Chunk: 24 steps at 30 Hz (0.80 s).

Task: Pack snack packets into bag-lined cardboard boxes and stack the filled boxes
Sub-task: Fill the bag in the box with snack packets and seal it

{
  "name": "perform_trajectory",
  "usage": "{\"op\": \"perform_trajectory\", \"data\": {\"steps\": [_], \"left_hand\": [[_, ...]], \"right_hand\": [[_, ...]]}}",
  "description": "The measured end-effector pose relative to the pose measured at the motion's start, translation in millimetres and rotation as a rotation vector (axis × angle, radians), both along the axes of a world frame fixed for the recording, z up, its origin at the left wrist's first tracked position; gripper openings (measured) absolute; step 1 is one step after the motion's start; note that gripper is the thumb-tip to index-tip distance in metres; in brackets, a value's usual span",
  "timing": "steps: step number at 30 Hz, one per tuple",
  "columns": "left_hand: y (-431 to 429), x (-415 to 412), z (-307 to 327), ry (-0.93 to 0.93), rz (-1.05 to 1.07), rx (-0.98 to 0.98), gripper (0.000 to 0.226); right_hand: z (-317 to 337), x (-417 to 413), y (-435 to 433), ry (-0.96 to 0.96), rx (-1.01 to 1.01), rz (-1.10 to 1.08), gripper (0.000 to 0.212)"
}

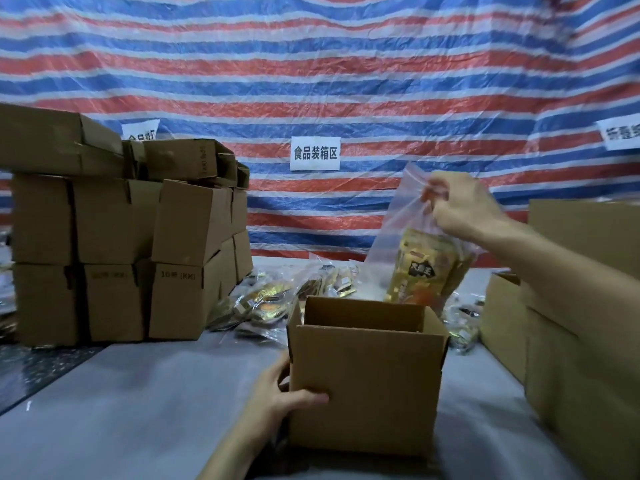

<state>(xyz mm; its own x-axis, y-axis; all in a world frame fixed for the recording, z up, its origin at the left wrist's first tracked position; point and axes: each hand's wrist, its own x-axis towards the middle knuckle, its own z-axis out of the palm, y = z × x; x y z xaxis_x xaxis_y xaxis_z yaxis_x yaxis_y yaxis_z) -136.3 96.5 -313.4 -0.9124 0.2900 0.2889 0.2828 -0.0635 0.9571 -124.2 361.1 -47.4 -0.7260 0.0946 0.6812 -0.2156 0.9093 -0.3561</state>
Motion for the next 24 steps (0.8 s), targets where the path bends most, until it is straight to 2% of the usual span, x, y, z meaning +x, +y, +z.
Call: {"op": "perform_trajectory", "data": {"steps": [3,6,11,15,20,24], "left_hand": [[0,-3,-2,0.028,0.01,-0.006,0.088],[0,-7,-4,0.027,0.008,-0.005,0.09],[-1,-10,-5,0.024,0.011,0.005,0.097],[0,-9,-7,0.037,0.033,0.012,0.099],[0,-10,-9,0.033,0.012,0.021,0.089],[1,-8,-6,0.038,0.017,0.024,0.095]], "right_hand": [[15,12,1,0.169,0.12,-0.003,0.017],[28,20,7,0.317,0.224,-0.016,0.018],[42,30,11,0.481,0.29,0.071,0.018],[44,27,8,0.45,0.311,0.106,0.022],[40,17,10,0.388,0.208,0.054,0.033],[32,15,8,0.408,0.202,0.243,0.024]]}}
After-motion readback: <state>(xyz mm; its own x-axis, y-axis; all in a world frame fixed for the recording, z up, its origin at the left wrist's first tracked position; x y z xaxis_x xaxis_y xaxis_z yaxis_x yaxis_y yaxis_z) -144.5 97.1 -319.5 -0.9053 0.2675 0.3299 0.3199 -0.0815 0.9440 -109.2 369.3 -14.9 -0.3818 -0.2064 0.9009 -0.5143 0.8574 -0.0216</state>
